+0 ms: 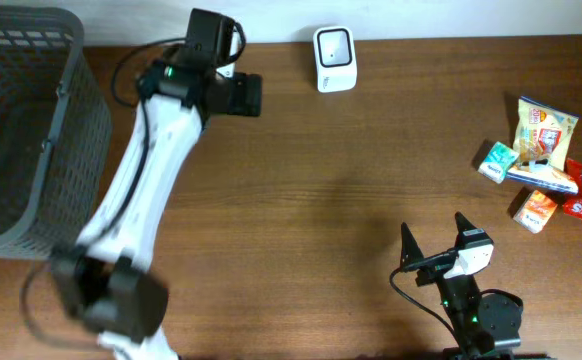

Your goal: Scan the item barcode

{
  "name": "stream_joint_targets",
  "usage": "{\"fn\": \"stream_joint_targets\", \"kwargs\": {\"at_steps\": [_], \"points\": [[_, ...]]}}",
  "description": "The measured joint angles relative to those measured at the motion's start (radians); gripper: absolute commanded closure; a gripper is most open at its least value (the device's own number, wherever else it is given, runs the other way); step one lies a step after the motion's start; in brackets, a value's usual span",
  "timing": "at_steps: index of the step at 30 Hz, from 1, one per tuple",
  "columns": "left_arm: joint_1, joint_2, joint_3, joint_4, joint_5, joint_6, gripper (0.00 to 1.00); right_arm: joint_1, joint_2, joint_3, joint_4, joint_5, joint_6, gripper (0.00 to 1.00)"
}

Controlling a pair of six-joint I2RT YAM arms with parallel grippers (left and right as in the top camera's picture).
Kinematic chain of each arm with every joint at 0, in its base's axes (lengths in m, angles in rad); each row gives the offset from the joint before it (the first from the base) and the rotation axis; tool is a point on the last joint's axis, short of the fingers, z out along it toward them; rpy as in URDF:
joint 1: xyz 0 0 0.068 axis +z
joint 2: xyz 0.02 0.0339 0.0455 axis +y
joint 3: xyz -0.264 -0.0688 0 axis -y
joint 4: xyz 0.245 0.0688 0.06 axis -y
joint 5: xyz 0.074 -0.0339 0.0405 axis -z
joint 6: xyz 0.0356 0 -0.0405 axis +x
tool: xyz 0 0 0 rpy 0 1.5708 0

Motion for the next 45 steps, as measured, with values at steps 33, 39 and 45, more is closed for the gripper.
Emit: {"fn": "stream_joint_targets", "kwargs": {"at_steps": [33, 39, 45], "points": [[0.280, -1.710, -1.518, 0.553, 0.174, 0.383, 0.01, -0.001, -0.002, 0.000, 0.000, 0.000, -0.001, 0.02], [0.322, -1.809, -1.648, 0.688, 0.245, 0.383, 0.01, -0.001, -0.002, 0.000, 0.000, 0.000, 0.000, 0.02], [0.323, -1.845, -1.770, 0.859, 0.263, 0.383, 0.01, -0.001, -0.002, 0.000, 0.000, 0.000, -0.001, 0.02]]}}
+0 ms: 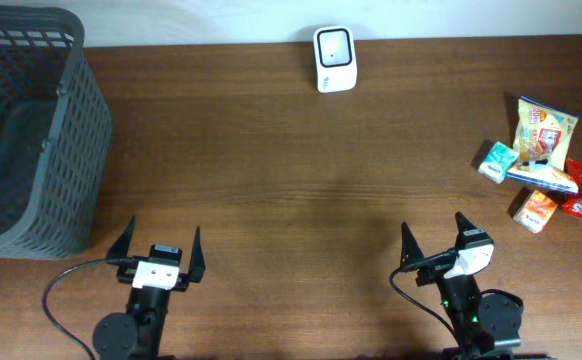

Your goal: Scan the item barcode

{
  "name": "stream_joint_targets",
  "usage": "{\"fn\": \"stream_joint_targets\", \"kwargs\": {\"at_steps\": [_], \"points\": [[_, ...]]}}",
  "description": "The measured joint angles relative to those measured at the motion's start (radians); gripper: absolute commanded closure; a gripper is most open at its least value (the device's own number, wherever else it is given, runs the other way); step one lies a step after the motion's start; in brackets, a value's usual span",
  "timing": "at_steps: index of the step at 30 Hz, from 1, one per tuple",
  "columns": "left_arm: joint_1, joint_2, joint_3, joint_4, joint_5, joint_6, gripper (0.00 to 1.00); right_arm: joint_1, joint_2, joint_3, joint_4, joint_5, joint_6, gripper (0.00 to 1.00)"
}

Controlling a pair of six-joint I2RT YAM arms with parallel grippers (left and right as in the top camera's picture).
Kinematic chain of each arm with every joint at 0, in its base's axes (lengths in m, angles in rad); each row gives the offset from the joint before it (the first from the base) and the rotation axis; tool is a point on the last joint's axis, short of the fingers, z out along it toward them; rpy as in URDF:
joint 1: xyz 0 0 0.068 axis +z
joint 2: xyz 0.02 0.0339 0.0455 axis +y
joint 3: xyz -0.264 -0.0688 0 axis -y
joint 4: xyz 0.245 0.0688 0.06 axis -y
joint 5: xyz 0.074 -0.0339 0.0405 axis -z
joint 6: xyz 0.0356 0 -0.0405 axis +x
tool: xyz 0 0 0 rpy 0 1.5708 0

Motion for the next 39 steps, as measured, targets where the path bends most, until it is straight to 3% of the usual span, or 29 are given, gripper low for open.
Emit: {"fn": "stream_joint_targets", "kwargs": {"at_steps": [3, 9, 18, 39], "points": [[0.000, 0.000, -0.064, 0.082, 0.009, 0.000, 0.01, 0.000, 0.000, 0.000, 0.000, 0.000, 0.000, 0.02], [0.003, 0.000, -0.091, 0.045, -0.023, -0.016, 0.01, 0.000, 0.000, 0.000, 0.000, 0.000, 0.001, 0.02], [0.005, 0.000, -0.091, 0.021, -0.223, -0.280, 0.01, 0.000, 0.000, 0.000, 0.000, 0.000, 0.000, 0.02], [0.005, 0.000, -0.091, 0.015, -0.196, -0.266, 0.01, 0.000, 0.000, 0.000, 0.000, 0.000, 0.000, 0.02]]}}
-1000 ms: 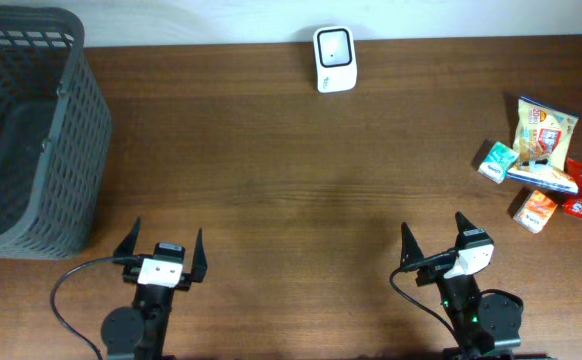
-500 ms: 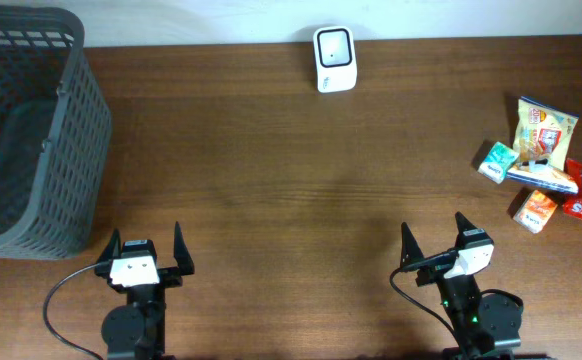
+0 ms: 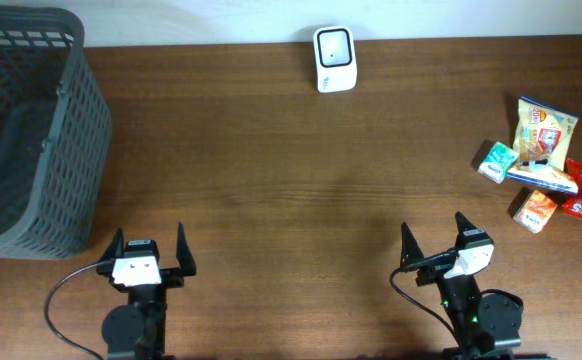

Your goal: Scan the item barcode

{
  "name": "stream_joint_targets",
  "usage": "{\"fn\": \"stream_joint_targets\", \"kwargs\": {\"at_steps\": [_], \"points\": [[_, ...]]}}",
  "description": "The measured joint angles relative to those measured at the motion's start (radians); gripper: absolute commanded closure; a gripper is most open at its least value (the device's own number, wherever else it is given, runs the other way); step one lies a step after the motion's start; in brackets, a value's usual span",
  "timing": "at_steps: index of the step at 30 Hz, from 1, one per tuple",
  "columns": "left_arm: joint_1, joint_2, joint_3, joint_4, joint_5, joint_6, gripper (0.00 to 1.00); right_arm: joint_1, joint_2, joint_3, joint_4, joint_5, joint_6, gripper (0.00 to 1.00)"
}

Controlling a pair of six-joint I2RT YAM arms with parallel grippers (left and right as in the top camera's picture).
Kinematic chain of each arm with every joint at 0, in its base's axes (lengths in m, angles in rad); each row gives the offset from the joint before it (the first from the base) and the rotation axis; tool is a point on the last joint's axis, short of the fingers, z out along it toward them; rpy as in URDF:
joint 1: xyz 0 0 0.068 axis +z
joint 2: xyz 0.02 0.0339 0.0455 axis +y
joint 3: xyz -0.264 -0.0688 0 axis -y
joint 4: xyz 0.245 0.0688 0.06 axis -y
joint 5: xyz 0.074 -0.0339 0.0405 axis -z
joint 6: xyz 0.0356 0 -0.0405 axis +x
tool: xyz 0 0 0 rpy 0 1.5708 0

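Note:
A white barcode scanner (image 3: 333, 58) stands at the table's far edge, near the middle. Several snack items lie in a cluster at the right: a yellow packet (image 3: 543, 130), a small green box (image 3: 496, 161), an orange box (image 3: 537, 210) and a red packet. My left gripper (image 3: 148, 246) rests open at the front left with nothing between its fingers. At the front right my right gripper (image 3: 437, 237) is open too, well short of the snacks.
A dark grey mesh basket (image 3: 76, 150) fills the left side of the table. Cables run from both arm bases at the front edge. Bare brown wood lies between the scanner and the grippers.
My left gripper has shifted a little to the left and turned slightly at the front edge. The right gripper, scanner and snacks are unchanged.
At first my left arm reached far across the table, its gripper near the basket's far corner, left of the scanner. Later it sat folded at the front left, gripper open. Now it rests slightly further left. The right arm stayed still throughout.

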Motion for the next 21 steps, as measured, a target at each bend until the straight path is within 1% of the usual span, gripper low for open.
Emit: {"fn": "stream_joint_targets", "kwargs": {"at_steps": [8, 21], "points": [[0.000, 0.000, 0.000, -0.001, 0.033, 0.000, 0.01, 0.000, 0.000, 0.000, 0.000, 0.000, 0.000, 0.02], [0.000, 0.000, 0.000, -0.001, 0.037, 0.000, 0.01, 0.000, 0.000, 0.000, 0.000, 0.000, 0.000, 0.02]]}}
